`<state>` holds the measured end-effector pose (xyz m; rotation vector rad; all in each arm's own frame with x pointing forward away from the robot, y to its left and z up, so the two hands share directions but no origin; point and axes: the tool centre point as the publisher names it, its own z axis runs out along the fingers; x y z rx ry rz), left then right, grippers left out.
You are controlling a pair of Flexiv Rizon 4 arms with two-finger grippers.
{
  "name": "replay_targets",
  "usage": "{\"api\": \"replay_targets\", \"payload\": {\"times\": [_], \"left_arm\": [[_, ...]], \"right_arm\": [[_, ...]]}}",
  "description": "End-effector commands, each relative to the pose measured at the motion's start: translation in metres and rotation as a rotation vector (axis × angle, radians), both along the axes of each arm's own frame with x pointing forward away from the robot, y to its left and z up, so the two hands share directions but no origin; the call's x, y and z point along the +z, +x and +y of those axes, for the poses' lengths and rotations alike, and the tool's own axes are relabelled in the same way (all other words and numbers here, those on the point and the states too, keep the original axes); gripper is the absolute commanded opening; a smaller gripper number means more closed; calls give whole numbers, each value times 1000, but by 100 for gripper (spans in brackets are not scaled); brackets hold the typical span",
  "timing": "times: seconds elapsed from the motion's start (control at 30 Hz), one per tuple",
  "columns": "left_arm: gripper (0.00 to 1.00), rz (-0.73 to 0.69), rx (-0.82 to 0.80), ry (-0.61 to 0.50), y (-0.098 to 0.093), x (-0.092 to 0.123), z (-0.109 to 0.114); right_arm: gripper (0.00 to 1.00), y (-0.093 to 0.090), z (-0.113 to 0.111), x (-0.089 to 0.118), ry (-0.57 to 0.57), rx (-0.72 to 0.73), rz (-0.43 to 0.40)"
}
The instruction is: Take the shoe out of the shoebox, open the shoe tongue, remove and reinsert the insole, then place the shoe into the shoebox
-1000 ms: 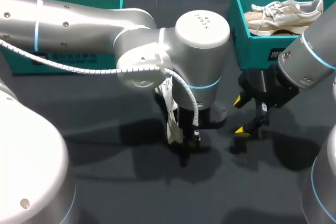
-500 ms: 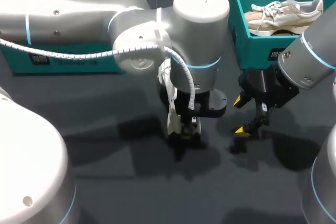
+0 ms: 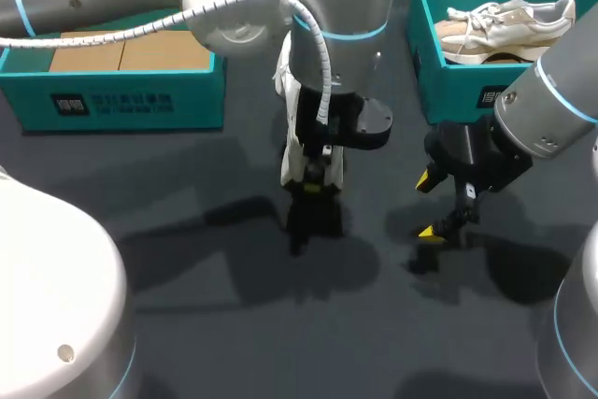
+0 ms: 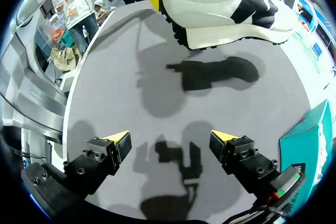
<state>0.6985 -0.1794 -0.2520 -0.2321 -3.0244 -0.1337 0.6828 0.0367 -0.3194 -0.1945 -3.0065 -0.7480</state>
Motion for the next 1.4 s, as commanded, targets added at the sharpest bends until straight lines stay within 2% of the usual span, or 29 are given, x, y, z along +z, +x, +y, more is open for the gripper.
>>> {"api": "replay_targets", "payload": {"times": [0.03,0.2,0.3,1.03,1.1,1.27,1.4], "left_arm": [[0,2,3,-1,15,36,12],[0,8,18,7,37,58,27],[0,-37,22,33,49,76,40],[0,-37,22,33,49,76,40],[0,-38,18,28,60,83,44],[0,-12,68,26,103,105,60],[0,-26,71,48,137,112,79]], "right_arm": [[100,-2,0,-1,-1,-2,-2],[100,-2,0,-1,-1,-2,-2],[100,-2,0,-1,-1,-2,-2],[100,-2,0,-1,-1,-2,-2],[100,-2,0,-1,-1,-2,-2],[100,-2,0,-1,-1,-2,-2],[100,-2,0,-1,-1,-2,-2]]}}
